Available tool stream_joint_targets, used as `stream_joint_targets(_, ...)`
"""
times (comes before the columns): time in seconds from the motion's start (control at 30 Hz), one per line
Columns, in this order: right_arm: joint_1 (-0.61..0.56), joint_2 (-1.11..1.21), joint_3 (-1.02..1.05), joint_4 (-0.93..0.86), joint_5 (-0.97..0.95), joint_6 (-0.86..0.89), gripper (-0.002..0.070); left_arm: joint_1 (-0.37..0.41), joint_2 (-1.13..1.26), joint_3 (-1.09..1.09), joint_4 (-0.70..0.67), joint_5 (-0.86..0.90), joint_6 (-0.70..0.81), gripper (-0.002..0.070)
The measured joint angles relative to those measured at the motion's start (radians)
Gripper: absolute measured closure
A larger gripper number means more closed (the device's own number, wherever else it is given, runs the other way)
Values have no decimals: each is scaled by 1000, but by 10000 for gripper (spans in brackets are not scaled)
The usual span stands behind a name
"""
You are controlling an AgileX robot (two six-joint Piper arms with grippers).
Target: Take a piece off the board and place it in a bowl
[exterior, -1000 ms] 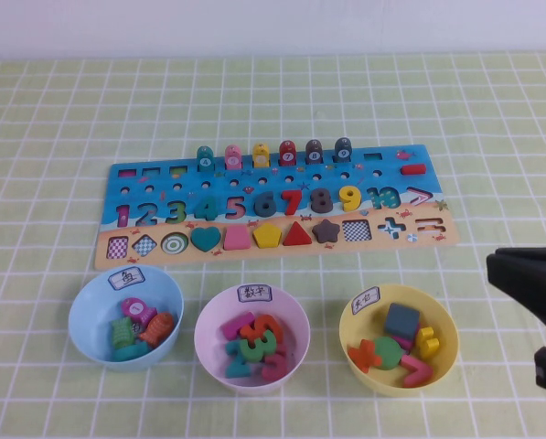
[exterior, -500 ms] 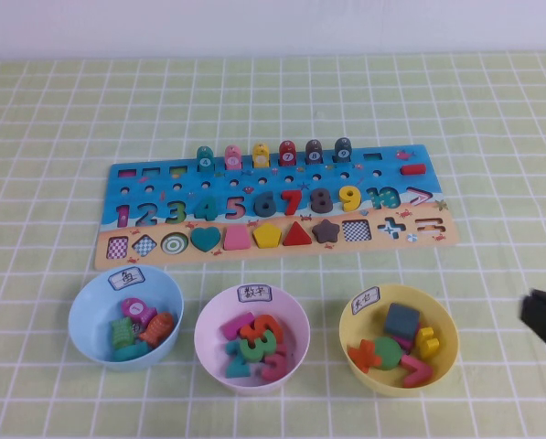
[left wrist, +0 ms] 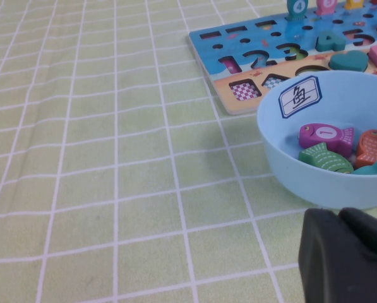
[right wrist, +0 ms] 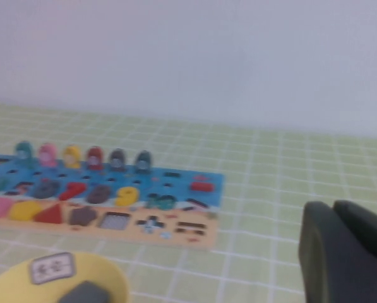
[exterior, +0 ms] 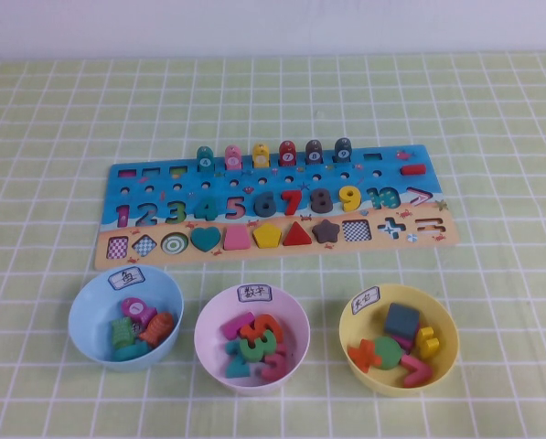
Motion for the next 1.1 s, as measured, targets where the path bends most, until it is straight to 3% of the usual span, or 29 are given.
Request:
stream_joint_targets(0.27, -155, -57, 0, 8, 148, 0, 694, 0, 0, 0, 0, 0, 0, 680)
stream_joint_targets(0.6, -161, -57, 3, 41, 330, 0, 694, 0, 0, 0, 0, 0, 0, 680)
stream_joint_targets(1.1, -161, -57, 61, 38, 308, 0, 694, 0, 0, 0, 0, 0, 0, 680)
